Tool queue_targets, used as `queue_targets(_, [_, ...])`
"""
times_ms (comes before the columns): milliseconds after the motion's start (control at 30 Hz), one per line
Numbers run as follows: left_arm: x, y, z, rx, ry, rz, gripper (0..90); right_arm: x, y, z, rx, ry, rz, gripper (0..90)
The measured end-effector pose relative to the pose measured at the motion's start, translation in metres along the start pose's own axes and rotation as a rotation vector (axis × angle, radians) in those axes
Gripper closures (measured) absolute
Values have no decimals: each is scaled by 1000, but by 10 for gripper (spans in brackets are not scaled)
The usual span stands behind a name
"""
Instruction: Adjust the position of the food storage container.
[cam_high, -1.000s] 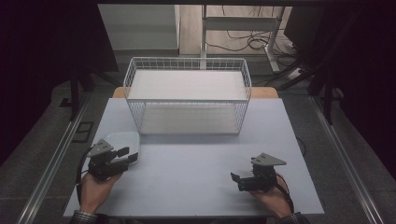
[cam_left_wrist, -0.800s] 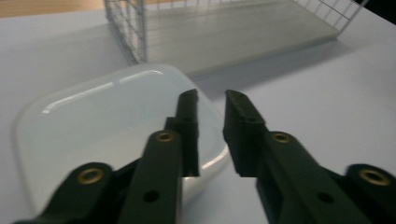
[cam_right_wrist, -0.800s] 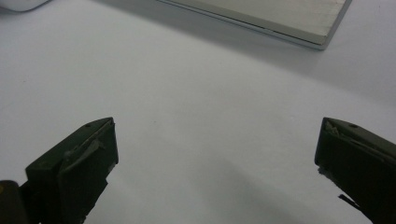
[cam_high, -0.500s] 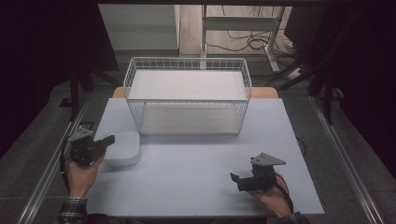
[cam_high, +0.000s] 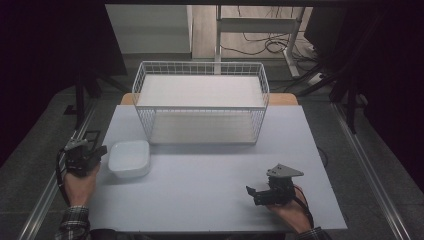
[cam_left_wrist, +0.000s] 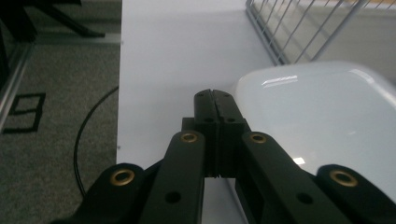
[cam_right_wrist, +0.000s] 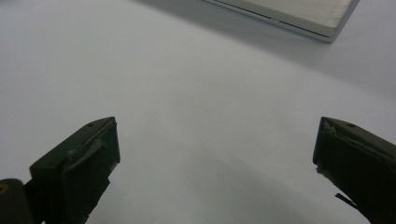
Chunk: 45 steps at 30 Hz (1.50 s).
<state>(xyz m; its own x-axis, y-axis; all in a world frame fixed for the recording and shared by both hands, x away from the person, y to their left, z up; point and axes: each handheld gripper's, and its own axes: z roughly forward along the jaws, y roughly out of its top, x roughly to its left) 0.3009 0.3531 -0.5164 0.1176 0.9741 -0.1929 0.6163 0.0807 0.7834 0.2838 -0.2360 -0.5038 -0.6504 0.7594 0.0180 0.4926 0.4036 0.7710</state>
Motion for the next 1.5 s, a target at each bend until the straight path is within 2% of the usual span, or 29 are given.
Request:
queue_targets(233, [-1,-4,12,43,-25,-8,897,-1,0,0,7,7,-7,34])
queue_targets(300, [-2,-4,13,47,-45,-12,897,0,0,0,13,5,-15,38])
queue_targets(500, [-14,-4,16,62,-72,12,897,0,0,0,12,7,-15,41])
queue_targets(667, [-22,-4,19,67,-97,14,898,-2,0,-1,12,3,-12,45])
queue_targets(733, [-26,-4,20,73,-108,16,897,-3,0,-1,12,3,-7,47])
queue_targets(833, [-36,-5,24,96,-121,44,898,-3,0,0,12,5,-5,46])
queue_targets(933, [-41,-4,25,99,-131,50,897,-3,-1,0,12,3,-7,46])
queue_targets(1033, [-52,-4,28,102,-154,64,897,-4,-1,0,12,4,-11,46])
queue_targets(1300, [-69,-4,33,108,-201,80,897,-4,-1,1,16,3,-18,46])
queue_targets(1433, [-77,-3,37,109,-236,70,898,-4,-1,1,21,1,-19,47])
queue_targets(1500, [-83,-3,38,115,-244,82,897,-4,-2,2,22,1,-19,48])
